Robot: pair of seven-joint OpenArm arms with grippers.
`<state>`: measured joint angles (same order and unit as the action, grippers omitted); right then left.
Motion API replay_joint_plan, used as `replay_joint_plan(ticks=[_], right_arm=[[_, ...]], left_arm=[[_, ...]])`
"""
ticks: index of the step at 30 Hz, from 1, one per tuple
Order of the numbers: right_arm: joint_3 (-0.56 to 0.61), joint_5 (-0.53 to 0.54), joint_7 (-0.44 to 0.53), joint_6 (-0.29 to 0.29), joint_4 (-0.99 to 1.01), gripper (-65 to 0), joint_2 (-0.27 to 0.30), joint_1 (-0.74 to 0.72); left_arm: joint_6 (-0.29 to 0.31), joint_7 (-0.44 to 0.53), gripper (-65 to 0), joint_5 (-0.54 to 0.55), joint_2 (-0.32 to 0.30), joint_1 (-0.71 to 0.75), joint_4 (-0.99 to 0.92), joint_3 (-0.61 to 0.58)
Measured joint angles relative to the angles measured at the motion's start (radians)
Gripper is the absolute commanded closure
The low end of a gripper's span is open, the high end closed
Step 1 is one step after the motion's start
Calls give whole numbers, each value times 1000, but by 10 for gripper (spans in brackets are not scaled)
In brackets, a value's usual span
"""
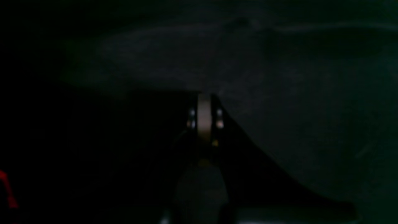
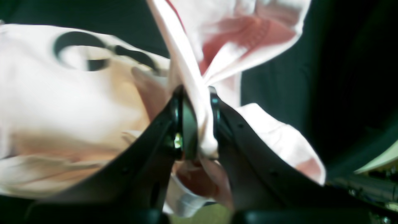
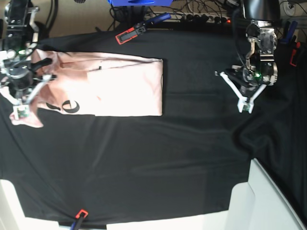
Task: Fold the T-shirt properly
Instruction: 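Drag the folded shirt with the right gripper toward the other gripper, then grasp the shirt's folded end with the right gripper and fold it over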
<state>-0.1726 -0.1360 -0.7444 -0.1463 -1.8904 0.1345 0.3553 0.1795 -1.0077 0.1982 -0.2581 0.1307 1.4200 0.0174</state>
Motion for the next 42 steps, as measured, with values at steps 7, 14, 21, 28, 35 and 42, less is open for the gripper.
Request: replay_joint_plan(ticks=[7,14,21,28,35,42], right_arm=[[228,0,-32,150,-54,0,3,2],[511,6,-78,352,-56,0,6,-1],[635,11,-95,437,-9,0,-11,-63],[646,10,-115,436,66,0,-100,-105],[645,8,-92,436,153,0,-127,-113],[642,-1,-76,439,208,0,-161,-136]], left_arm=[[-23,0,0,-4,-25,11,0,139],[-23,0,0,0,-36,11,-1,169],[-23,0,0,0,-35,22,-1,172],[-22,0,0,3,-50,40,0,172],[-22,3,0,6,-66,58,-16,325],[-23,4,0,0,-133,70,-77,356]])
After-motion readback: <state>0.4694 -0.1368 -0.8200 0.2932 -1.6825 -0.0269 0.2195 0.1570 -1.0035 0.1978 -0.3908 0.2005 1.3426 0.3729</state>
